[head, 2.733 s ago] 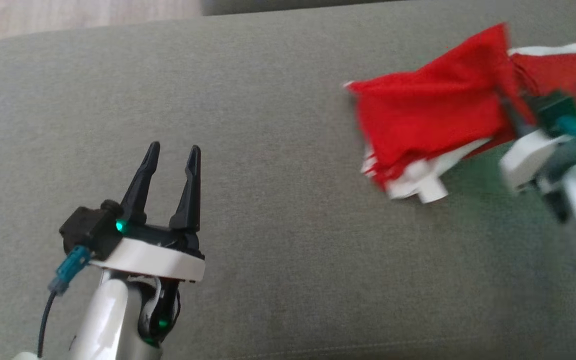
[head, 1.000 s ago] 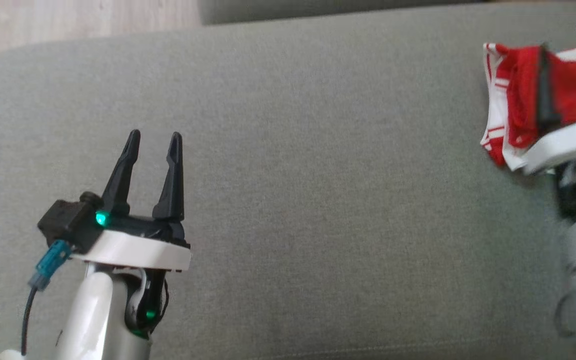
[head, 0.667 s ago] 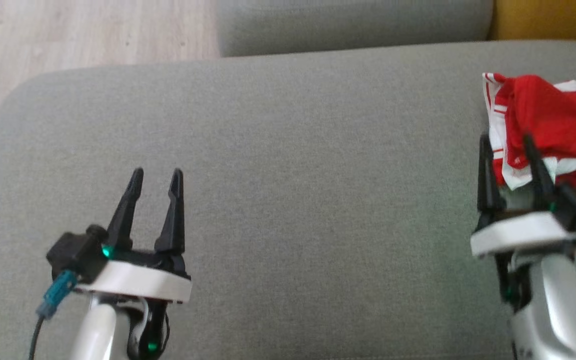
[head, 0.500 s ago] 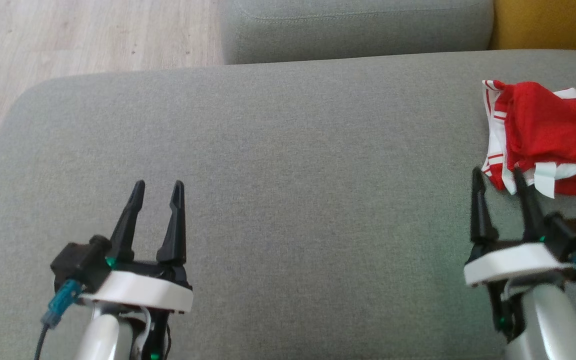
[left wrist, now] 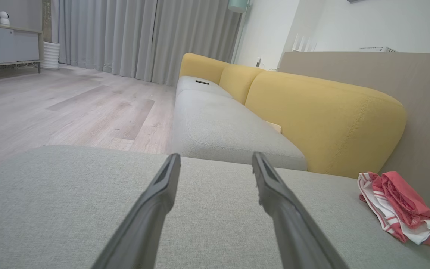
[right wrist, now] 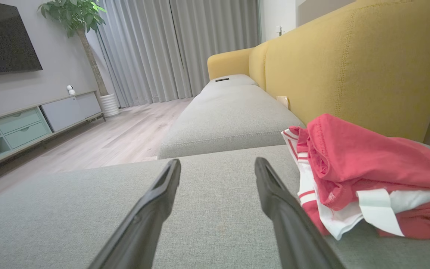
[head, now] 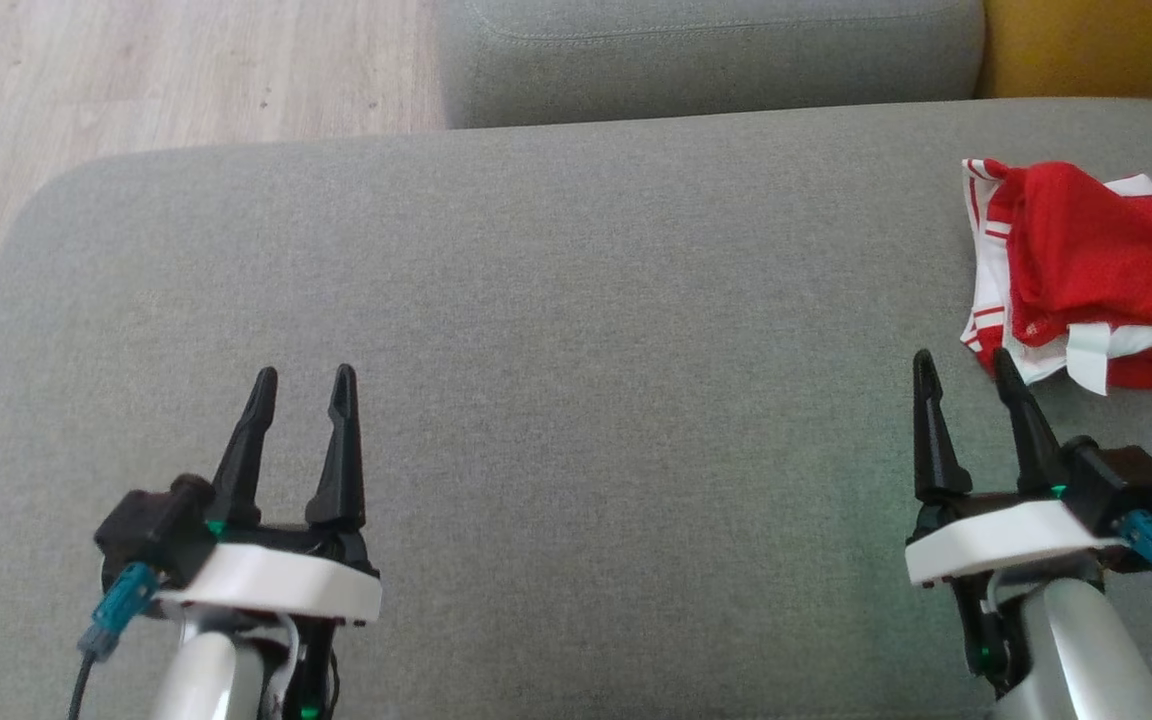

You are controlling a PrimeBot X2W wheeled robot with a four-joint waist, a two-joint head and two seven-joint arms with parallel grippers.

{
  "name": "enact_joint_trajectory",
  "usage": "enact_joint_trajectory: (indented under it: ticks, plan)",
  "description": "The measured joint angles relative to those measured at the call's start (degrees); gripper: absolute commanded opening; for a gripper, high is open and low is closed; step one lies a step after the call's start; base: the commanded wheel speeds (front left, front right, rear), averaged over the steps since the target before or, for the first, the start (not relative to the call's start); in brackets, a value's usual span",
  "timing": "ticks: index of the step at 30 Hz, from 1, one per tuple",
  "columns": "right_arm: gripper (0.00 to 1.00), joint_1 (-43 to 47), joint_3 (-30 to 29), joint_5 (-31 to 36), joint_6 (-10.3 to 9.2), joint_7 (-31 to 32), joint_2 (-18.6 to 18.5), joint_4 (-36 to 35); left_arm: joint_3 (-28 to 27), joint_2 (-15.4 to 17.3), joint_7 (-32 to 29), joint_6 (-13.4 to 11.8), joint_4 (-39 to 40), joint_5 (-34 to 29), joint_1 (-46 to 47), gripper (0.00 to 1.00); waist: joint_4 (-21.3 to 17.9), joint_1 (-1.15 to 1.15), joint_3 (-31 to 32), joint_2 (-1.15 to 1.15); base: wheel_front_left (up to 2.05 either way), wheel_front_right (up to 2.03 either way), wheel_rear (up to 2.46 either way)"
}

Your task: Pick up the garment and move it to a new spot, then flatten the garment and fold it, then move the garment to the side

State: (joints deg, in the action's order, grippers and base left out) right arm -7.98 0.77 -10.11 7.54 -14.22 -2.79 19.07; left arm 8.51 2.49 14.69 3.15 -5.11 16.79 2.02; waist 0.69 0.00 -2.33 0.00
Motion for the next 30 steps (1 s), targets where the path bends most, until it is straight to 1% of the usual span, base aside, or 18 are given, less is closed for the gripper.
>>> enact_joint_trajectory:
  ticks: [7, 9, 16, 30]
  plan:
    - [1.0, 0.01, 0.0, -0.08, 0.0, -0.15, 0.0, -0.62, -0.07, 0.0, 0.0, -0.49, 0.0, 0.0, -0.14, 1.0, -0.09, 0.0, 0.35, 0.0, 0.0, 0.0, 0.0]
    - [1.0, 0.01, -0.01, -0.08, 0.0, -0.15, 0.0, -0.74, -0.13, 0.0, 0.0, -1.16, -0.03, -0.05, -0.31, 1.0, -0.1, 0.0, 0.36, 0.0, 0.0, 0.0, 0.0]
    - [1.0, 0.01, 0.0, -0.08, 0.0, -0.15, 0.0, -0.87, -0.24, 0.01, 0.0, -2.15, -0.23, -0.07, -0.39, 1.0, -0.26, 0.0, 0.39, 0.0, 0.0, 0.0, 0.0]
    - [1.0, 0.01, 0.1, -0.09, 0.0, -0.15, 0.0, -0.88, -0.35, 0.01, 0.0, -2.1, -0.23, 0.03, -0.43, 1.0, -0.24, 0.0, 0.36, 0.0, 0.0, 0.0, 0.0]
